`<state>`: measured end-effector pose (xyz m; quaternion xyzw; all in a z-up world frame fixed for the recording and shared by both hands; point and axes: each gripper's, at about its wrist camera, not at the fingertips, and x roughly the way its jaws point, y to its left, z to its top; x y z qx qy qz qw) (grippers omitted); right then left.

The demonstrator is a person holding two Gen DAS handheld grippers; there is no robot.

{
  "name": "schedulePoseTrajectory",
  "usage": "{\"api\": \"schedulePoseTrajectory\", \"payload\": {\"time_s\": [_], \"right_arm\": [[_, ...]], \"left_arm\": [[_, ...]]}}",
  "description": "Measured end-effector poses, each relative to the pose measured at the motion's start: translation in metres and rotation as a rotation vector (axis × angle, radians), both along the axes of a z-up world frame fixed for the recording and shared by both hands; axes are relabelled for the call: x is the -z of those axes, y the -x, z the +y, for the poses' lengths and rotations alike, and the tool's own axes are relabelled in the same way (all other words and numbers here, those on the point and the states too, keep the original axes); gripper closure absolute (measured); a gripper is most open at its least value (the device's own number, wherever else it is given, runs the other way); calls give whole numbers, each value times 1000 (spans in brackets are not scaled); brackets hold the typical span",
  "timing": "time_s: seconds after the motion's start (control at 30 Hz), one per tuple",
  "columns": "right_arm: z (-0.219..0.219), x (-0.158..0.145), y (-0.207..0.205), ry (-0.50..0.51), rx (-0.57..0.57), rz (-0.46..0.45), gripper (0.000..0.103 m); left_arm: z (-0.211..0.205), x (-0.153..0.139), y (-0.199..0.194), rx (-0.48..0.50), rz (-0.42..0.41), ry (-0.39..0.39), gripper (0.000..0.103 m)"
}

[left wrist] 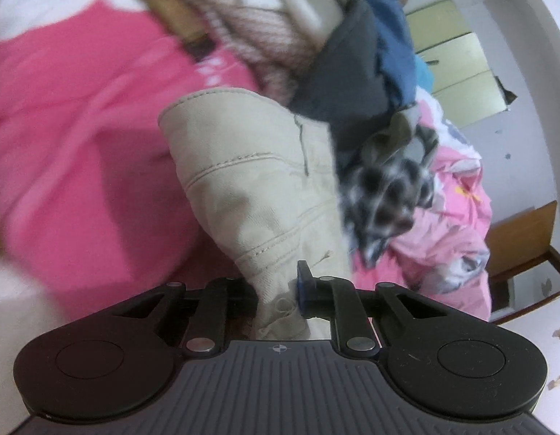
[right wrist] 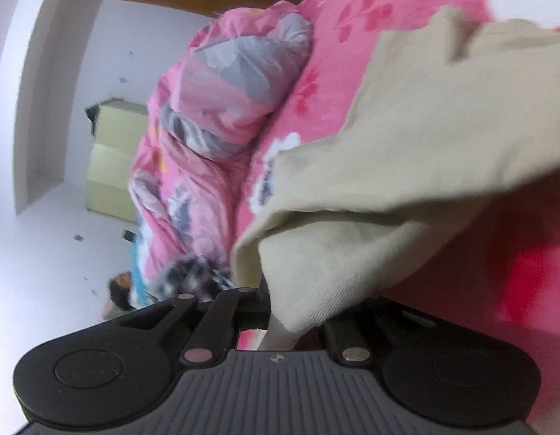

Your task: Fold clothes

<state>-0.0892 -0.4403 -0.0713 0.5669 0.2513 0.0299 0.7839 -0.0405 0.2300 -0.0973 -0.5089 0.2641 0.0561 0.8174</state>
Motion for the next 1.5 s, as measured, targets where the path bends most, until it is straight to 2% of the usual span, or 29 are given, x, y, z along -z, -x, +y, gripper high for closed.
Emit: {"api": "schedulePoseTrajectory", "payload": {"time_s": [0.07,0.13,0.17,0.2,0.23,0.27,0.3,0.37,0.43,0.53,0.63,0.7,0.8,0.87,0.97,1.07,1.2,1.27,1.33,1.5], "right_arm": [[-3,12,1,60,-37,82,92],[-6,24,-4,143,-77,190,76],[-5,22,-3,167,-98,203,78],[-4,19,-3,192,-119,217,73],[-2,9,1,223,-147,228,62],[0,-1,4,258,-177,241,58],[6,-15,11,337,-221,259,54],[19,-43,24,497,-309,294,53],[45,-75,35,676,-408,280,52],[88,-112,34,769,-547,118,53],[159,-132,-8,804,-706,-153,53],[218,-129,-50,812,-836,-267,53],[314,-109,-113,831,-1033,-362,53],[374,-92,-156,844,-1142,-394,53],[433,-68,-183,909,-1224,-410,54],[469,-49,-206,988,-1288,-440,54],[500,-31,-217,1060,-1358,-476,52],[504,-26,-215,1102,-1364,-485,56],[502,-26,-209,1156,-1346,-498,72],[515,-25,-210,1174,-1370,-518,72]], "left_arm": [[4,16,2,23,-1,-8,82],[8,23,2,46,-19,2,80],[9,21,3,58,-24,-1,78],[10,19,4,69,-28,-6,72],[10,16,5,85,-33,-19,70],[11,15,5,102,-37,-32,67],[12,14,6,114,-36,-37,66],[15,12,8,130,-31,-31,65],[19,12,12,134,-32,-9,65],[23,13,14,131,-32,13,65],[23,15,14,134,-35,13,65],[21,14,16,126,-34,2,65],[16,10,20,128,-39,-64,64],[13,10,21,132,-44,-97,64],[16,12,20,142,-52,-101,64],[17,13,19,165,-63,-120,64],[19,18,21,184,-94,-125,64],[19,21,22,184,-109,-120,64],[19,22,22,182,-120,-116,64],[18,23,23,186,-137,-131,64]]}}
